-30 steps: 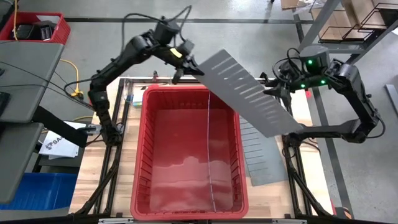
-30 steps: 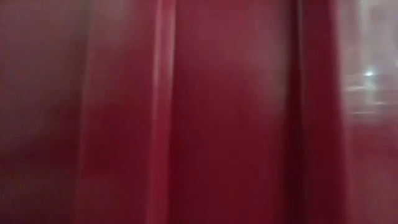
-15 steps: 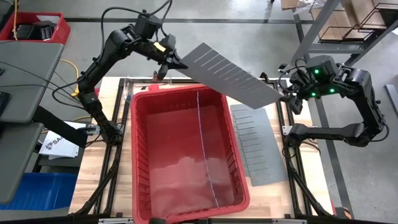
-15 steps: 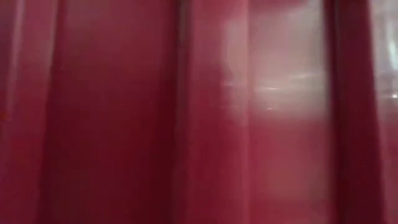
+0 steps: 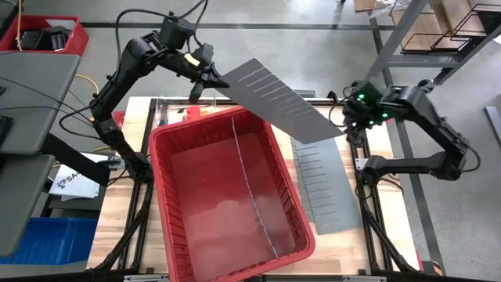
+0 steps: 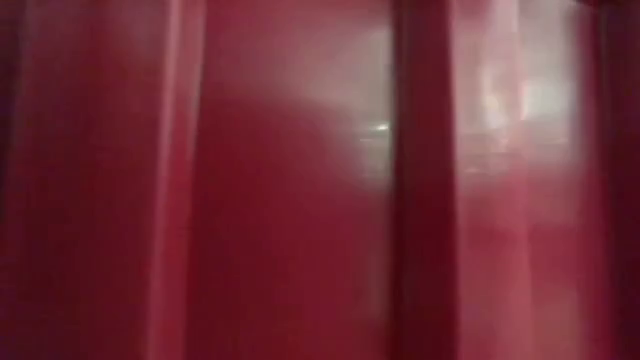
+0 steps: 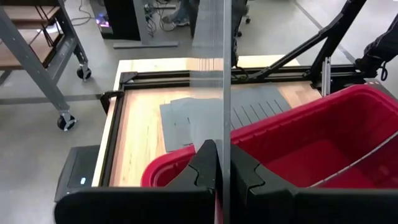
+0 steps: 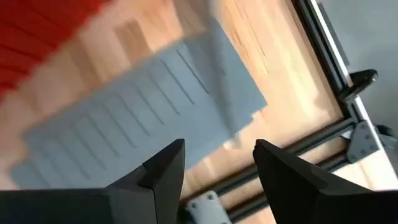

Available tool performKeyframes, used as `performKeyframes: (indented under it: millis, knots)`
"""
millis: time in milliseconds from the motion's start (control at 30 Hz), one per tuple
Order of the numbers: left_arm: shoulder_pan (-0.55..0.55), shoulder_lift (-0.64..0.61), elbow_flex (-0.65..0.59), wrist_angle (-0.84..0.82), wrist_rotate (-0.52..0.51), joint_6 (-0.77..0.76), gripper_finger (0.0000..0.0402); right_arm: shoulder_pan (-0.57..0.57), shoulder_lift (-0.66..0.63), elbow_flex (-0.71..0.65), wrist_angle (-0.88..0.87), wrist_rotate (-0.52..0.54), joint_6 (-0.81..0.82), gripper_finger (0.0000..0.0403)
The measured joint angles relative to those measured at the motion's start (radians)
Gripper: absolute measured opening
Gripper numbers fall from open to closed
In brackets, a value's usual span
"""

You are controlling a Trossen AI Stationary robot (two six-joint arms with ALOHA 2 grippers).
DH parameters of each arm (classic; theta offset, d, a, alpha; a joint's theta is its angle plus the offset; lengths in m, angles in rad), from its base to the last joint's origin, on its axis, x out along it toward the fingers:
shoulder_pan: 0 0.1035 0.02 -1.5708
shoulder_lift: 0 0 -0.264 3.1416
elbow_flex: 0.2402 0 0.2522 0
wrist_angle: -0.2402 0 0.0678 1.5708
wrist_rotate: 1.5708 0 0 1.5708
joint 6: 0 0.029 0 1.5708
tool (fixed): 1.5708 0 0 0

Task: Sort blocks
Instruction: Assemble the bin divider into the red bin

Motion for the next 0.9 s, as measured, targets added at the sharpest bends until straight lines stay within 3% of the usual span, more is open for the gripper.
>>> performKeyframes:
  millis: [100,267,467,767,900]
  knots:
    - [0.001,-0.010,0.000,0.001,0.000,-0.005,0.0000,-0.010,0.006,-0.083,0.081,0.012,-0.030,0.0188]
    - [0.001,-0.016,0.000,0.001,0.000,-0.006,0.0000,-0.048,0.003,-0.198,0.150,-0.101,-0.048,0.0188]
    - [0.001,-0.016,0.000,0.001,-0.002,-0.009,0.0000,-0.073,-0.004,-0.279,0.181,-0.086,-0.132,0.0188]
    - [0.001,-0.016,0.000,0.005,-0.008,-0.009,0.0000,-0.125,-0.006,-0.423,0.391,-0.080,-0.152,0.0187]
    - [0.003,-0.016,0.000,0.008,-0.019,-0.009,0.0000,-0.127,-0.008,-0.435,0.417,-0.091,-0.150,0.0159]
